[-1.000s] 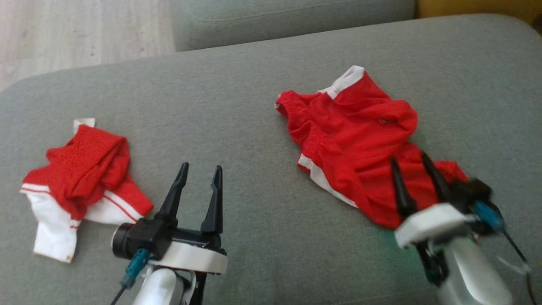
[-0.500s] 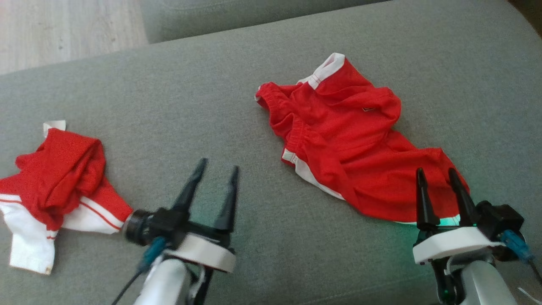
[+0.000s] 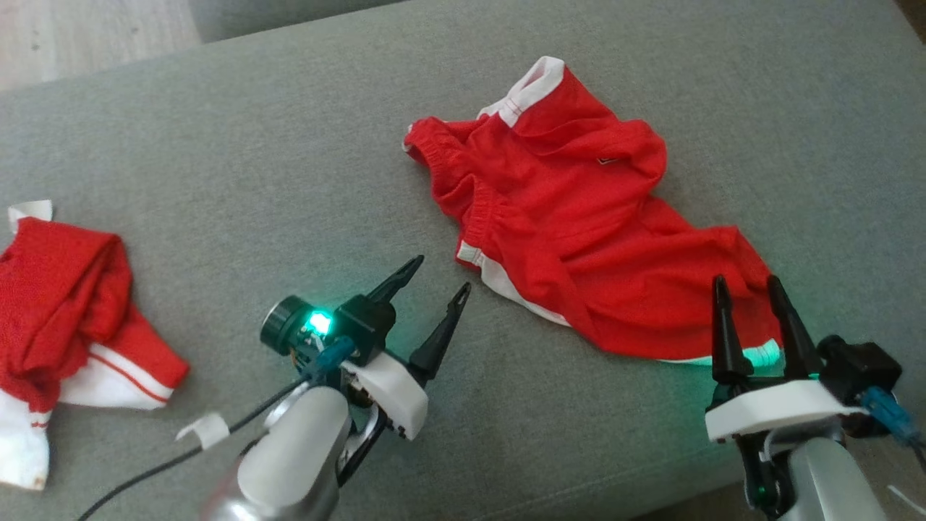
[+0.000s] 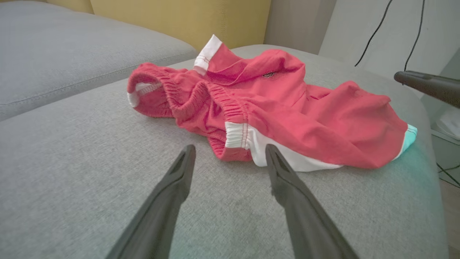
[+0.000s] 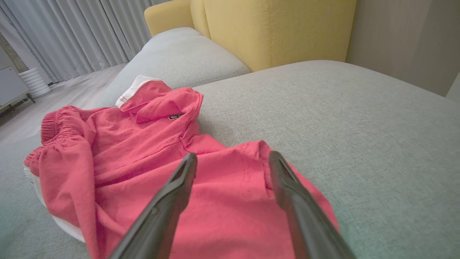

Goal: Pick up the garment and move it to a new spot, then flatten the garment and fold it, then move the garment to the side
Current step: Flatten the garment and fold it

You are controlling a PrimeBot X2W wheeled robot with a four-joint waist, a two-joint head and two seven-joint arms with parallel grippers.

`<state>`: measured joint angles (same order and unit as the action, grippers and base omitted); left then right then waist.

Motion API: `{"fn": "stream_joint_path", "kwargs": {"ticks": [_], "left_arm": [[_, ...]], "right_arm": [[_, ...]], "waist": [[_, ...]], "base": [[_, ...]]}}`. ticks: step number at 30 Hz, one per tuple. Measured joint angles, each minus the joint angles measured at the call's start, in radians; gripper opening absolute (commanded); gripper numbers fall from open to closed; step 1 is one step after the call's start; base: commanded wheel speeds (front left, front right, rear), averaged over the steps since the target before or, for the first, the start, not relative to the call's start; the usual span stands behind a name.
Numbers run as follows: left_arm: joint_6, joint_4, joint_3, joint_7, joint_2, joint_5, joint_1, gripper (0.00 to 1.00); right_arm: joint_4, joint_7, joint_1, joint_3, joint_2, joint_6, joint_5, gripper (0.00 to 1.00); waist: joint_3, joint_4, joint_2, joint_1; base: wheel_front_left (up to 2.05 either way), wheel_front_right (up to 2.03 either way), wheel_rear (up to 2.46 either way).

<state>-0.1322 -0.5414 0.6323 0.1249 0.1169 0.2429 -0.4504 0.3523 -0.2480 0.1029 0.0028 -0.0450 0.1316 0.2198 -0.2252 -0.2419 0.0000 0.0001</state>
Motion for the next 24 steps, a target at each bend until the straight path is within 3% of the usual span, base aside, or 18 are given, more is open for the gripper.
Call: {"fn": "stream_joint_path", "kwargs": {"ticks": [23, 24], "left_arm": [[0.0, -0.154, 0.162, 0.02, 0.026, 0.153, -0.187, 1.0], [0.0, -0.157, 0.175, 0.024, 0.026, 0.157, -0.191, 0.93]], "right_arm": [[-0.012, 0.0, 0.036, 0.022, 0.0, 0.0, 0.019, 1.0], [-0.011, 0.0, 0.036, 0.021, 0.0, 0.0, 0.019, 1.0]], "waist": [[-0.077, -0.058, 0.0, -0.0001], [-0.078, -0.058, 0.0, 0.0]], "base": [[0.0, 0.0, 0.0], [0.0, 0.0, 0.0]]}}
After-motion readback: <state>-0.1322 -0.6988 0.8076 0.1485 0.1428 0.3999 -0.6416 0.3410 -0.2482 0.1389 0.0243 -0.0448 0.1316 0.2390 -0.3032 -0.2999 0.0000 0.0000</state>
